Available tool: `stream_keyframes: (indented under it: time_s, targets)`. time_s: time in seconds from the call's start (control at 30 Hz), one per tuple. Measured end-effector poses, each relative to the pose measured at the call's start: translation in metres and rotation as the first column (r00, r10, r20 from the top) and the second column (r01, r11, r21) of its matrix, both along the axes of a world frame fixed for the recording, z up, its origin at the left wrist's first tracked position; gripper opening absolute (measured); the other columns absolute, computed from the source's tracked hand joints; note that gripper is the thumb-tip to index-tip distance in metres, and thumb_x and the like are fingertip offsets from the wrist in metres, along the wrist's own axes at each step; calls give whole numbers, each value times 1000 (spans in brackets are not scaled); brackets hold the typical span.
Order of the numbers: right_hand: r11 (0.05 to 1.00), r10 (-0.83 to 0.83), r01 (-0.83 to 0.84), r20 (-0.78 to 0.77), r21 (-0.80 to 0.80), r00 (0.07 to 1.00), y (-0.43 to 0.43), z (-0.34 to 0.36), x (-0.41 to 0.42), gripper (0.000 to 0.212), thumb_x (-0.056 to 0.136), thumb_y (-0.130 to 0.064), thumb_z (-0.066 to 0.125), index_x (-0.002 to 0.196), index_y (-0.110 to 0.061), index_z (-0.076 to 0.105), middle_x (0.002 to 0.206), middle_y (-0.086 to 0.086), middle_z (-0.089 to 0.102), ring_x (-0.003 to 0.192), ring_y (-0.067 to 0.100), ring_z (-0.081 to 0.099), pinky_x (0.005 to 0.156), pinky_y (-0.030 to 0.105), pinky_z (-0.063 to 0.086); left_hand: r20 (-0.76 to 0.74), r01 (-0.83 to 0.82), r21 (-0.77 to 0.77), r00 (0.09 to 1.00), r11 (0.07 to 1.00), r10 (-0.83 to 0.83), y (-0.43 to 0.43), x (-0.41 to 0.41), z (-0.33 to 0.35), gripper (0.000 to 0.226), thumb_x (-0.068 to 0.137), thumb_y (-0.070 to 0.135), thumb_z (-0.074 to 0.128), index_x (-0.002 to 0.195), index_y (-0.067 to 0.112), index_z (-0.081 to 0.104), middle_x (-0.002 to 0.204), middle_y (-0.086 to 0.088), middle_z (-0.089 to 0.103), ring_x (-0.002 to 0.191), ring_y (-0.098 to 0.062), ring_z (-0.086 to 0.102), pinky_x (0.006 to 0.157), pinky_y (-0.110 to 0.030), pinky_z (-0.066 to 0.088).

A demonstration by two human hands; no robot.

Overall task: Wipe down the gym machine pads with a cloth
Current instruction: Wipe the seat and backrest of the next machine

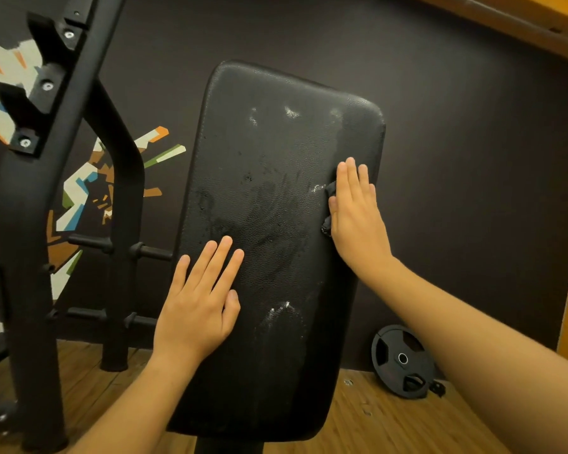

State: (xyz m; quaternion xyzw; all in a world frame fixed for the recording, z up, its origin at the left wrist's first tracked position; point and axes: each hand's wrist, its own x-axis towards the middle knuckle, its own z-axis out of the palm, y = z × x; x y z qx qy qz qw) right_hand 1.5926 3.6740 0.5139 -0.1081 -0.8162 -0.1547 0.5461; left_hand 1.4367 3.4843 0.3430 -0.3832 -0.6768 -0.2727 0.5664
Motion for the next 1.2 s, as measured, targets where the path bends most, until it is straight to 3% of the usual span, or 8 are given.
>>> stream_keyframes:
  time_s: [0.23, 0.5, 0.73, 0.97, 1.2]
  targets:
    - [992, 6, -21, -119, -122, 993, -11, -18, -5, 56, 112, -20, 23, 163, -6, 3, 172, 10, -1, 158, 26, -9, 129, 40, -2, 3, 2, 0, 1000, 1000, -2, 0, 1, 1, 60, 100, 31, 37, 157, 16, 35, 168, -6, 23, 156, -23, 19, 126, -49, 15]
    - [986, 7, -24, -104, -162, 995, -10, 0, -6, 56, 113, -20, 23, 163, -5, 4, 172, 11, -1, 158, 28, -9, 129, 43, 2, 4, 0, -1, 1000, 1000, 0, 0, 1, 1, 60, 100, 31, 38, 157, 17, 34, 168, -5, 23, 156, -23, 18, 127, -48, 12]
    - [994, -30, 25, -44, -107, 999, -8, -39, 1, 56, 112, -20, 24, 163, -6, 5, 172, 11, 0, 158, 27, -8, 129, 44, 4, 6, 1, 3, 1000, 1000, -1, 0, 1, 0, 60, 99, 30, 38, 158, 17, 34, 168, -5, 22, 156, -23, 18, 126, -50, 15]
    - [986, -5, -15, -118, -167, 993, -14, -30, -3, 56, 112, -20, 23, 163, -6, 3, 172, 10, -3, 158, 27, -11, 128, 40, -1, 0, 1, 3, 1000, 1000, -1, -1, 2, 1, 60, 99, 31, 38, 157, 17, 35, 168, -5, 23, 156, -23, 19, 126, -50, 17]
    - [987, -13, 9, -25, -159, 1000, -13, -53, 4, 56, 112, -21, 23, 163, -7, 4, 172, 9, -3, 158, 25, -11, 129, 42, 3, -5, 2, 11, 1000, 1000, -2, -1, 2, 1, 60, 99, 30, 38, 157, 17, 35, 167, -6, 23, 156, -23, 19, 126, -49, 16]
